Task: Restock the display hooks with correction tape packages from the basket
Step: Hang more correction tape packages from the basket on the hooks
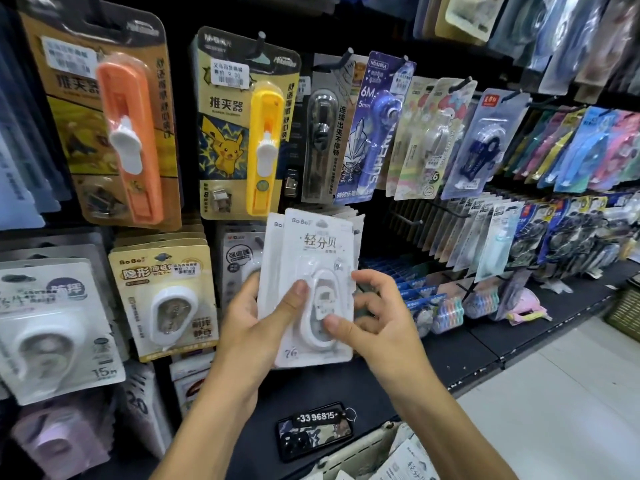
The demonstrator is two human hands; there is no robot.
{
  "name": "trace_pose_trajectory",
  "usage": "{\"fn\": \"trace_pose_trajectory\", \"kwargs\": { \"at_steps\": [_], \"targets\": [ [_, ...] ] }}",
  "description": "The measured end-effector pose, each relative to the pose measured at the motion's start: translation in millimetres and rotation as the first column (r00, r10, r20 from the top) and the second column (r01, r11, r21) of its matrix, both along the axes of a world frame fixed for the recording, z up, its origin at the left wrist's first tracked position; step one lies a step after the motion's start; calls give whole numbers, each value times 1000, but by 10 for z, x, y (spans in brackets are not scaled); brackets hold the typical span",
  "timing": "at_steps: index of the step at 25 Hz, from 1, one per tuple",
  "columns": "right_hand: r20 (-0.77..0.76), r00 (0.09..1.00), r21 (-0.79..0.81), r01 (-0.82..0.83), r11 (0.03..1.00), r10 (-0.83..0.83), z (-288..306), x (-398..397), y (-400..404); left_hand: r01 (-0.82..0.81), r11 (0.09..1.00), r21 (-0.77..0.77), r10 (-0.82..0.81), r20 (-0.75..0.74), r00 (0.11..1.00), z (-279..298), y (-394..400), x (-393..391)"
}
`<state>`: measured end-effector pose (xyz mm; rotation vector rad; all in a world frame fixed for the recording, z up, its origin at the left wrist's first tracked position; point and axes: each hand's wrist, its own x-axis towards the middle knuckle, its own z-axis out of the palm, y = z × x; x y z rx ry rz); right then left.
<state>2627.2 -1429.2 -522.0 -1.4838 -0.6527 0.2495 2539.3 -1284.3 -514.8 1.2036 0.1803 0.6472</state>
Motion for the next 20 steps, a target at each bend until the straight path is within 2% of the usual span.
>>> {"fn": "trace_pose_trajectory", "kwargs": {
  "at_steps": [2, 4, 6, 9, 12, 15, 18, 20],
  "targets": [
    [-100, 992, 83, 86, 993, -77, 30, 64, -30, -26, 1000, 3, 26, -10, 1000, 3, 19, 0],
    [-148, 976, 57, 171, 984, -162, 55, 142, -116, -81, 996, 22, 82, -42, 996, -12, 59, -3],
    [-100, 964, -13, 247, 969, -247, 56, 209, -233, -122, 992, 34, 124, -68, 990, -12, 90, -20],
    [-36, 947, -9, 318, 948, -318, 32, 258, -360, -143, 988, 64, 148, -79, 986, -33, 102, -33],
    [-68, 950, 21, 305, 952, -303, 16, 259, -347, -159, 985, 71, 164, -81, 983, -26, 63, -33],
    [-139, 939, 26, 322, 946, -316, -3, 290, -377, -206, 979, 0, 205, -62, 977, 7, 38, -38],
    [-102, 939, 22, 333, 943, -329, -21, 270, -425, -231, 971, -60, 229, -29, 973, 28, 54, -56],
    [-53, 952, -58, 298, 953, -301, -2, 308, -338, -231, 971, -62, 230, -22, 973, 33, 63, -65]
  ]
}}
